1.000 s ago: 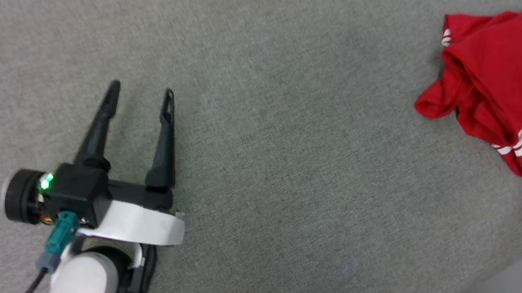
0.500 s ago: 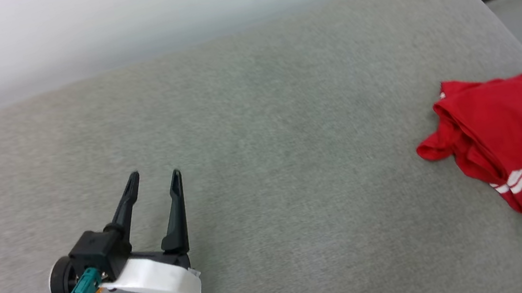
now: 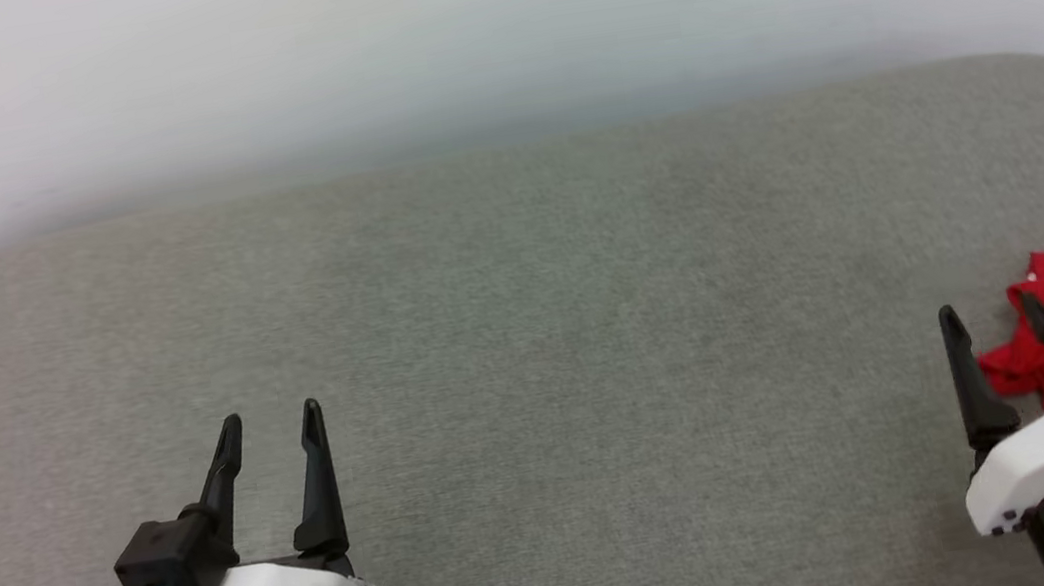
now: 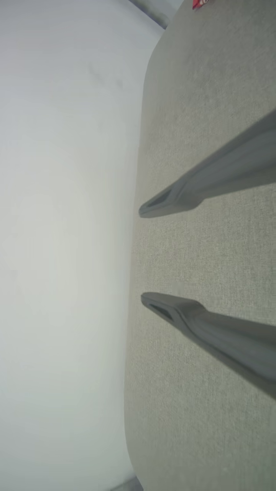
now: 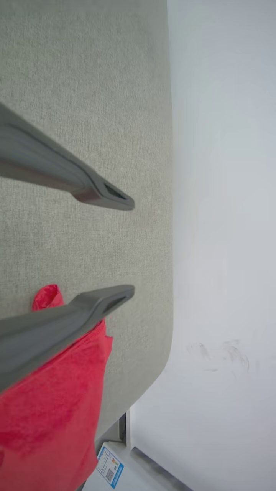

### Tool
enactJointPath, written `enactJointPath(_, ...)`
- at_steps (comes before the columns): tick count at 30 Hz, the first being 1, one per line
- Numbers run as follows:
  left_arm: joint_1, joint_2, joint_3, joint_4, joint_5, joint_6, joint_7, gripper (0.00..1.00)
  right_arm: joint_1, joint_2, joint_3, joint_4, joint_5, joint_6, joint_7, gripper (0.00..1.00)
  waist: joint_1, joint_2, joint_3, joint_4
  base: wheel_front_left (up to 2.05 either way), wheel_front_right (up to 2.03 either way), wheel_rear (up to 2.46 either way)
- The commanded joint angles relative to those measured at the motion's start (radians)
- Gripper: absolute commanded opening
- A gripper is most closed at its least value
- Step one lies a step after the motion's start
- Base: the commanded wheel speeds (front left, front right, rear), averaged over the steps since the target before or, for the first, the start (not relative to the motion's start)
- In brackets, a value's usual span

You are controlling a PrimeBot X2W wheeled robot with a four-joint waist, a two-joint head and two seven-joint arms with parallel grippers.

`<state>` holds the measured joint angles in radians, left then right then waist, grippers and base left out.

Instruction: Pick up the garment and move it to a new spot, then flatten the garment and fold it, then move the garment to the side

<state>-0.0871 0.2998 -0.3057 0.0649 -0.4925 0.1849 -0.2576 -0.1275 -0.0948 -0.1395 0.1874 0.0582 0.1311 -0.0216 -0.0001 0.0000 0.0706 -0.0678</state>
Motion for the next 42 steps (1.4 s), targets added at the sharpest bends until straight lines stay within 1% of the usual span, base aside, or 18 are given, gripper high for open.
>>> enactJointPath(1, 0.017, -0.006, 0.012, 0.004, 0.001, -0.004, -0.005, 1.0, 0.039, 0.009, 0.008, -0.03, 0.008, -0.001, -0.017, 1.0, 0.0001, 0.0, -0.037, 0.039, 0.0, 0.0, 0.0)
enactJointPath(2, 0.026, -0.006, 0.017, 0.007, 0.005, -0.004, -0.006, 1.0, 0.05, 0.015, 0.018, -0.053, 0.008, -0.001, -0.023, 1.0, 0.0001, 0.0, -0.044, 0.045, 0.0, 0.0, 0.0)
enactJointPath(3, 0.049, 0.005, 0.034, 0.018, 0.022, -0.002, -0.008, 1.0, 0.09, 0.027, 0.033, -0.113, 0.017, -0.001, -0.039, 1.0, 0.0001, 0.0, -0.064, 0.058, 0.0, 0.0, 0.0)
enactJointPath(7, 0.077, 0.012, 0.042, 0.025, 0.048, 0.0, -0.009, 1.0, 0.147, 0.035, 0.054, -0.182, 0.023, -0.001, -0.039, 1.0, 0.0001, 0.0, -0.082, 0.06, 0.0, 0.0, 0.0)
enactJointPath(13, 0.104, 0.001, 0.043, 0.041, 0.059, -0.013, -0.009, 1.0, 0.209, 0.043, 0.082, -0.256, 0.036, -0.001, -0.022, 1.0, 0.0001, 0.0, -0.095, 0.056, 0.0, 0.0, 0.0)
enactJointPath(15, 0.103, -0.011, 0.048, 0.045, 0.049, -0.02, -0.008, 1.0, 0.218, 0.044, 0.086, -0.266, 0.04, -0.001, -0.015, 1.0, 0.0001, 0.0, -0.094, 0.056, 0.0, 0.0, 0.0)
enactJointPath(25, 0.087, -0.021, 0.07, 0.056, 0.066, -0.041, -0.008, 1.0, 0.202, 0.046, 0.1, -0.26, 0.052, -0.001, -0.012, 1.0, 0.0001, 0.0, -0.085, 0.051, 0.0, 0.0, 0.0)
enactJointPath(37, 0.098, -0.034, 0.088, 0.047, 0.082, -0.043, -0.008, 1.0, 0.182, 0.046, 0.102, -0.24, 0.048, -0.001, -0.017, 1.0, 0.0001, 0.0, -0.082, 0.04, 0.0, 0.0, 0.0)
enactJointPath(38, 0.098, -0.031, 0.087, 0.05, 0.076, -0.044, -0.004, 0.0, 0.195, 0.042, 0.102, -0.241, 0.048, 0.0, -0.013, 0.0, 0.0001, 0.0, -0.082, 0.04, 0.0, 0.0, 0.0)
enactJointPath(40, 0.104, -0.036, 0.084, 0.063, 0.073, -0.044, 0.0, 0.0, 0.202, 0.042, 0.103, -0.227, 0.05, 0.0, -0.013, 0.0, 0.0002, 0.0, -0.082, 0.04, 0.0, 0.0, 0.0)
enactJointPath(42, 0.105, -0.042, 0.089, 0.067, 0.046, -0.051, 0.007, 0.0, 0.203, 0.042, 0.105, -0.22, 0.082, 0.0, -0.014, 0.0, 0.0002, 0.0, -0.081, 0.041, 0.0, 0.0, 0.0)
